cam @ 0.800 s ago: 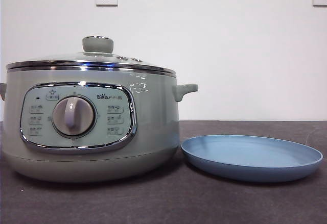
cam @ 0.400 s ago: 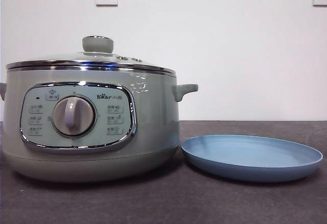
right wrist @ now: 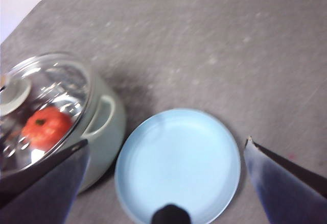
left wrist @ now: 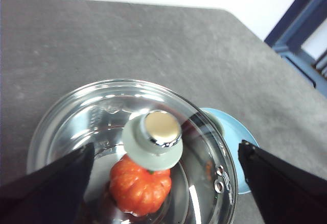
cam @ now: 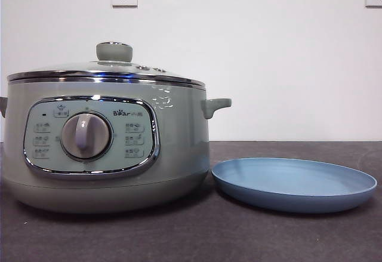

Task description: Take the pumpkin out from the steamer,put the pumpkin in the blue plate,close the lid

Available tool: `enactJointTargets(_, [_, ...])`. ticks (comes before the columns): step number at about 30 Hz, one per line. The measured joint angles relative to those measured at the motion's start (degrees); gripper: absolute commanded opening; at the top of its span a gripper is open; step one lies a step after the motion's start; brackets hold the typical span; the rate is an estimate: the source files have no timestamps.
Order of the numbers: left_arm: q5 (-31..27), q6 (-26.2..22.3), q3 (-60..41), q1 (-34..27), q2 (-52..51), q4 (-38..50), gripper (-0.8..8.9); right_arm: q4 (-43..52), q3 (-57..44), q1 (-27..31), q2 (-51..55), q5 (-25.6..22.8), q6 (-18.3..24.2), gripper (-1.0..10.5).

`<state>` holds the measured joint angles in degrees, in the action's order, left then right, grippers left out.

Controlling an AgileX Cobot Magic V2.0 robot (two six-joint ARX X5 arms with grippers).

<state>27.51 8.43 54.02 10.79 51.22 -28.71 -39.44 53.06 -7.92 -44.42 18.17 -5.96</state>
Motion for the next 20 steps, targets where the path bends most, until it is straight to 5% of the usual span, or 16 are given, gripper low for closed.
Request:
enactJointTargets(8, [-11.74, -4.98, 9.05, 8.96, 11.15, -5.57, 4.68, -1.99, 0.0, 0.0, 0.02, 1.38, 0.0, 5.0])
enactJointTargets(20, [-20.31, -7.93, 10.93, 15.63, 22.51, -5.42, 4.67, -3.04, 0.0, 0.0, 0.02, 1.36, 0.0, 5.0])
